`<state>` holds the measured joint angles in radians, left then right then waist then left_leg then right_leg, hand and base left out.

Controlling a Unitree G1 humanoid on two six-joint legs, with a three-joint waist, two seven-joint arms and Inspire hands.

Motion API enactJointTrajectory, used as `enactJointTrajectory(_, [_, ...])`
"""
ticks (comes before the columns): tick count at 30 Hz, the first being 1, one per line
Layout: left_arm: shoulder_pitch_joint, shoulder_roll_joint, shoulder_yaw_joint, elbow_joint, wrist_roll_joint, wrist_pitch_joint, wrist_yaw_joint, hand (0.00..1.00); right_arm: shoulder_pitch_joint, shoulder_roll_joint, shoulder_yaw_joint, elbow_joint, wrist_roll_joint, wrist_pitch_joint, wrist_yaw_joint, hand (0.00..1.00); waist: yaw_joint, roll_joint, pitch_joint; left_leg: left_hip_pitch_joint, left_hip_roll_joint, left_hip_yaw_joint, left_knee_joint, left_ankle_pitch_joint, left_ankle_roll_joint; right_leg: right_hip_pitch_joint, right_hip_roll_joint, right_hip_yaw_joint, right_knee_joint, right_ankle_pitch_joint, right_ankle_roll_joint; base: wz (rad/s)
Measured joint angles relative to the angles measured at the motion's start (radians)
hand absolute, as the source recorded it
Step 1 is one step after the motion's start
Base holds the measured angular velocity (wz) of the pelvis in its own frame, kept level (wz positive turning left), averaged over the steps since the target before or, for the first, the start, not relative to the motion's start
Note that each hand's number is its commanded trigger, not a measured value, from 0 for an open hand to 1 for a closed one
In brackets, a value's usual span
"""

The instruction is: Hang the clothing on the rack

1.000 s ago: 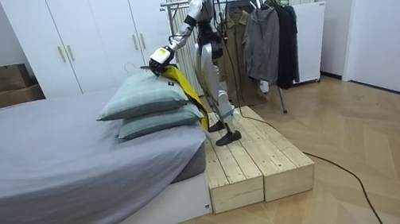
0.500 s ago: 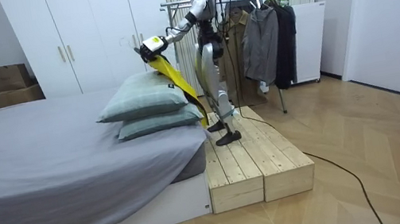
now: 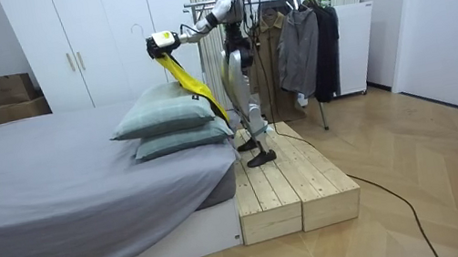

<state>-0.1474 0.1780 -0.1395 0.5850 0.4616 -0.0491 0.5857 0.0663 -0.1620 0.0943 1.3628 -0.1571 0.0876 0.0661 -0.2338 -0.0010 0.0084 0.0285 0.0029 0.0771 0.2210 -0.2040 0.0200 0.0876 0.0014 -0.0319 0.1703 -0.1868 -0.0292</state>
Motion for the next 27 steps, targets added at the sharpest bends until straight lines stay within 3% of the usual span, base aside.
enactJointTrajectory(5, [0.0,0.011,0.0,-0.042,0.0,-0.01,0.006,1.0,-0.002,-0.001,0.0,0.001,0.0,-0.001,0.0,0.0,-0.007,-0.002,-0.0007,0.001,0.0,-0.006,0.001,0.0,0.0,0.003,0.0,-0.002,0.0,0.0,0.0,0.01])
enactJointTrajectory(9, [0.0,0.033,-0.001,-0.084,0.0,-0.045,0.041,1.0,-0.002,-0.003,0.0,0.0,0.001,-0.003,0.0,0.0,-0.007,-0.003,-0.0002,0.001,0.0,-0.006,0.002,0.0,0.0,0.004,0.0,-0.002,0.0,0.001,-0.001,0.0])
enactJointTrajectory(27, [-0.013,0.055,-0.002,-0.136,0.0,-0.048,0.133,1.0,-0.013,-0.014,0.001,0.0,0.035,-0.003,-0.026,0.0,-0.006,0.003,-0.0004,-0.017,0.0,-0.006,0.02,0.0,0.0,-0.002,0.0,-0.014,0.0,0.001,-0.001,0.01])
